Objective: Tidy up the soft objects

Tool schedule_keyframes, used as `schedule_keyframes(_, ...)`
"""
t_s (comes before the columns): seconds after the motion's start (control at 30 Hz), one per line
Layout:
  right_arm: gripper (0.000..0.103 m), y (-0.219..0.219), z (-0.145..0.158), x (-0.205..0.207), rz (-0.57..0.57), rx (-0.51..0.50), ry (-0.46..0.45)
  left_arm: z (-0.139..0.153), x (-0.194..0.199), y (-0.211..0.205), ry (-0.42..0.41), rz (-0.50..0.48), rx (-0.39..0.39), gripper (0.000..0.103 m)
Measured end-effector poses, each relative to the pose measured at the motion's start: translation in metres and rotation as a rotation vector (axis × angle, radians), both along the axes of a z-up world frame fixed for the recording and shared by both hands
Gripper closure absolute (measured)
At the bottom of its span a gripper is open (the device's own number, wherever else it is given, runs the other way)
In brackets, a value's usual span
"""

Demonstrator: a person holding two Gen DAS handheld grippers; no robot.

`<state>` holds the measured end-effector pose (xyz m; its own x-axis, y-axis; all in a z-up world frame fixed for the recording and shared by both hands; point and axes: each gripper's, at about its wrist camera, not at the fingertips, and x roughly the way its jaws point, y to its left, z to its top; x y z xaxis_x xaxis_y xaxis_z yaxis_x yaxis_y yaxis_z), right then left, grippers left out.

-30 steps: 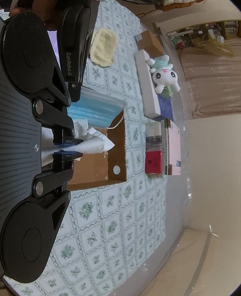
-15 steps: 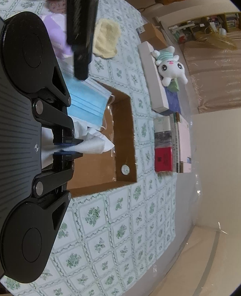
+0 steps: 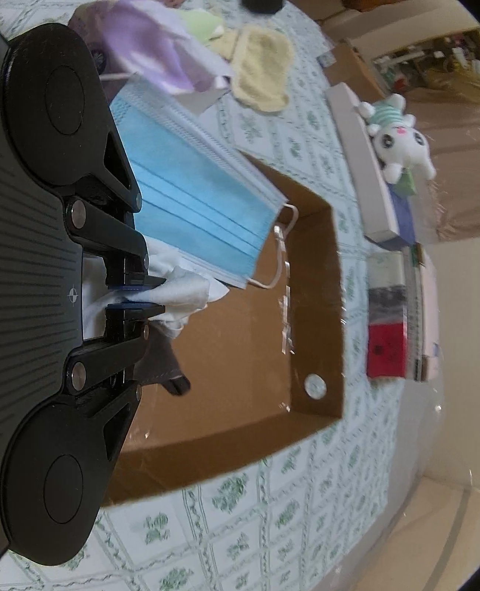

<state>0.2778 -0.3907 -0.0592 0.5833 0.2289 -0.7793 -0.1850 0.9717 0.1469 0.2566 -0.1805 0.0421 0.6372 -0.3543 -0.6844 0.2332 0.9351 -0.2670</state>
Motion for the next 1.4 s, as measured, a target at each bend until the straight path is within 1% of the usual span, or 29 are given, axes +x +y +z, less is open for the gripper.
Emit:
schedule_keyframes(0.1, 0.097, -0.002, 0.003, 0.000, 0.011, 0.005, -0.007, 0.002, -0.007, 0.002, -0.020, -0.009, 0.026, 0.066)
schedule_keyframes(0.17, 0.092, -0.006, 0.010, -0.004, 0.008, 0.012, -0.027, 0.003, -0.011, 0.004, -0.025, -0.008, 0.035, 0.065)
schedule_keyframes(0.2, 0.080, -0.007, 0.013, -0.007, 0.007, 0.010, -0.042, 0.003, -0.013, 0.005, -0.029, -0.004, 0.042, 0.064)
schedule_keyframes(0.23, 0.060, -0.007, 0.018, -0.011, 0.008, 0.010, -0.058, 0.004, -0.015, 0.006, -0.033, -0.001, 0.051, 0.063)
schedule_keyframes(0.3, 0.040, -0.010, 0.027, -0.021, 0.002, 0.008, -0.094, 0.005, -0.022, 0.008, -0.046, 0.007, 0.062, 0.060)
schedule_keyframes(0.4, 0.039, -0.013, 0.043, -0.038, -0.015, 0.012, -0.137, 0.008, -0.035, 0.013, -0.059, 0.017, 0.065, 0.054)
schedule_keyframes(0.43, 0.039, -0.014, 0.049, -0.044, -0.030, 0.013, -0.146, 0.009, -0.039, 0.016, -0.064, 0.020, 0.067, 0.051)
schedule_keyframes(0.5, 0.037, -0.017, 0.060, -0.057, -0.072, 0.023, -0.162, 0.011, -0.051, 0.020, -0.079, 0.027, 0.071, 0.049)
schedule_keyframes(0.53, 0.037, -0.018, 0.065, -0.065, -0.093, 0.036, -0.169, 0.011, -0.055, 0.023, -0.084, 0.031, 0.070, 0.047)
schedule_keyframes(0.57, 0.036, -0.018, 0.070, -0.073, -0.104, 0.050, -0.173, 0.012, -0.061, 0.026, -0.088, 0.036, 0.068, 0.040)
schedule_keyframes(0.6, 0.036, -0.016, 0.074, -0.080, -0.108, 0.059, -0.178, 0.013, -0.067, 0.029, -0.095, 0.039, 0.068, 0.037)
schedule_keyframes(0.73, 0.034, -0.003, 0.089, -0.109, -0.116, 0.062, -0.198, 0.015, -0.091, 0.038, -0.131, 0.044, 0.098, 0.033)
schedule_keyframes(0.8, 0.034, 0.003, 0.095, -0.124, -0.126, 0.078, -0.210, 0.016, -0.104, 0.045, -0.140, 0.049, 0.100, 0.027)
schedule_keyframes(0.83, 0.033, 0.008, 0.098, -0.132, -0.132, 0.090, -0.215, 0.016, -0.111, 0.048, -0.144, 0.053, 0.099, 0.021)
schedule_keyframes(0.87, 0.033, 0.013, 0.100, -0.140, -0.132, 0.102, -0.218, 0.016, -0.118, 0.052, -0.149, 0.057, 0.099, 0.018)
schedule_keyframes(0.97, 0.032, 0.032, 0.107, -0.162, -0.118, 0.127, -0.231, 0.016, -0.138, 0.067, -0.155, 0.061, 0.109, 0.015)
schedule_keyframes(1.13, 0.030, 0.066, 0.113, -0.190, -0.072, 0.154, -0.243, 0.016, -0.169, 0.102, -0.177, 0.106, 0.130, 0.013)
schedule_keyframes(1.27, 0.029, 0.094, 0.118, -0.202, -0.031, 0.174, -0.241, 0.015, -0.187, 0.131, -0.177, 0.154, 0.141, 0.012)
schedule_keyframes(1.4, 0.029, 0.120, 0.118, -0.209, 0.015, 0.171, -0.234, 0.013, -0.200, 0.156, -0.169, 0.200, 0.153, 0.012)
